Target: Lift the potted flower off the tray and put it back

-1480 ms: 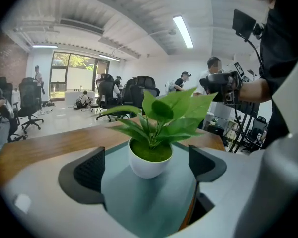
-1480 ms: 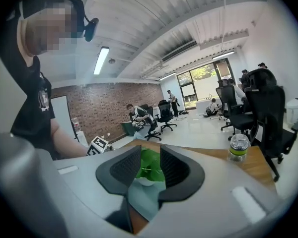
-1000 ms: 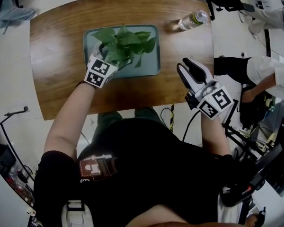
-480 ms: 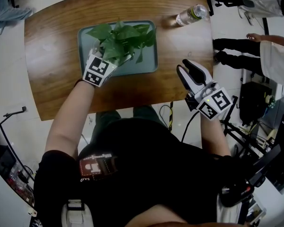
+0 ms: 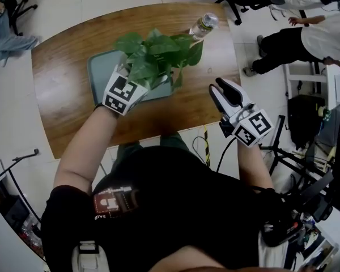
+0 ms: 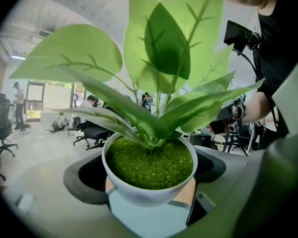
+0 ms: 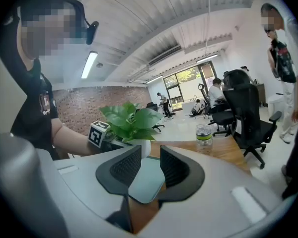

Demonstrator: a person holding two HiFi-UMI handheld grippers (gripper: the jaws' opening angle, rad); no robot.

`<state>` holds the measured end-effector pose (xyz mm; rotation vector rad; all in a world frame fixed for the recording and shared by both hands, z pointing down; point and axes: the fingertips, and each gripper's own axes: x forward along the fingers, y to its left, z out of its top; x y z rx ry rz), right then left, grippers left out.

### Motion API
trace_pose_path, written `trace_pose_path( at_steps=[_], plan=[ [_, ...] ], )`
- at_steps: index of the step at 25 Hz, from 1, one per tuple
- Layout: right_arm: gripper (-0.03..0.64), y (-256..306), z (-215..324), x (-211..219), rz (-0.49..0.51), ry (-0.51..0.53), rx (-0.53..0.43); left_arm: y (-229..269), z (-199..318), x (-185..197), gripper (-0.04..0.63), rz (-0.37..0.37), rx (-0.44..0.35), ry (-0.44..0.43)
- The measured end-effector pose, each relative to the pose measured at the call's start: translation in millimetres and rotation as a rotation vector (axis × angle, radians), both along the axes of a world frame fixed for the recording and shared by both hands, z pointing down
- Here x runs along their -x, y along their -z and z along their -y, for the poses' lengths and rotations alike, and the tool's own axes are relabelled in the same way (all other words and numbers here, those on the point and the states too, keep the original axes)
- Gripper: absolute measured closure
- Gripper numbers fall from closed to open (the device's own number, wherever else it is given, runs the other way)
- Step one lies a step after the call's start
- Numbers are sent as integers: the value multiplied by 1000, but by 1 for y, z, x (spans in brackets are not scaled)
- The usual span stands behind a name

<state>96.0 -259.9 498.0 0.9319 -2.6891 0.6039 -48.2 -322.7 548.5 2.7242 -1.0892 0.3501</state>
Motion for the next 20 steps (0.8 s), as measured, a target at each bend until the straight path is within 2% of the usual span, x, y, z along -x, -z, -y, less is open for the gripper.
trace_pose_path(
  at_steps=[6,13,16,20],
  plan=[
    [490,15,-5,-60,2,-101,-37,11,22,-79,98,3,-25,-91],
    [491,13,-16,-164,3,-228,-14,-18,39,-187,98,42,2,-167],
    [491,9,-20,-201,3,-272,2,-43,47,-217,98,59,30,-172],
    [491,-9,-25,-236,-4,-318,22,-82,60,-238,98,74,55,-154]
  ],
)
